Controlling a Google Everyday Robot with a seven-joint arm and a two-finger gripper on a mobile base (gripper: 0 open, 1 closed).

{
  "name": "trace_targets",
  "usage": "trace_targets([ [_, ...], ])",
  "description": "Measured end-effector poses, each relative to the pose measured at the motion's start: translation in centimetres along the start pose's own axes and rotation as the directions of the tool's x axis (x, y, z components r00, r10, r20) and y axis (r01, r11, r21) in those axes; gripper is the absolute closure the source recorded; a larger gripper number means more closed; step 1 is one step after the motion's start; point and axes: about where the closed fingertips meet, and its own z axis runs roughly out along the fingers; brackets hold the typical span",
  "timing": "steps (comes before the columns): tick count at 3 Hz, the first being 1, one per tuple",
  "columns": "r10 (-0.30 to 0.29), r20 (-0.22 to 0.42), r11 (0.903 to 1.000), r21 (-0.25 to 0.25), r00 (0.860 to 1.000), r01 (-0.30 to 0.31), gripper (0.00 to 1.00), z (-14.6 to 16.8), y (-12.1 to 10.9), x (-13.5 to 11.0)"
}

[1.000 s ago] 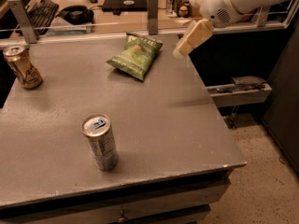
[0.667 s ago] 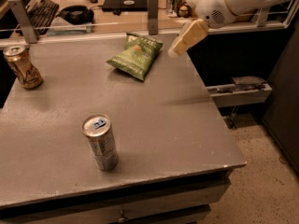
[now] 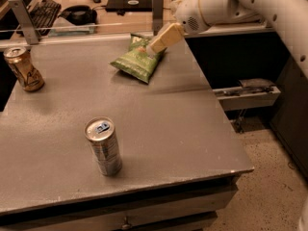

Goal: Move green jalapeno chip bag near redbull can

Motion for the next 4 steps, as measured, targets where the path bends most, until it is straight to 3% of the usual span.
trace_targets([
  [1, 0.045, 0.081, 0.9989, 0.004, 0.996, -0.046, 0.00, 4.2, -0.9, -1.3],
  [2, 0.104, 0.076, 0.9943, -0.033, 0.992, -0.102, 0.00, 9.0, -0.3, -0.3],
  [4, 0.190, 0.039, 0.9787, -0.085, 0.981, -0.187, 0.05, 13.5, 0.6, 2.6],
])
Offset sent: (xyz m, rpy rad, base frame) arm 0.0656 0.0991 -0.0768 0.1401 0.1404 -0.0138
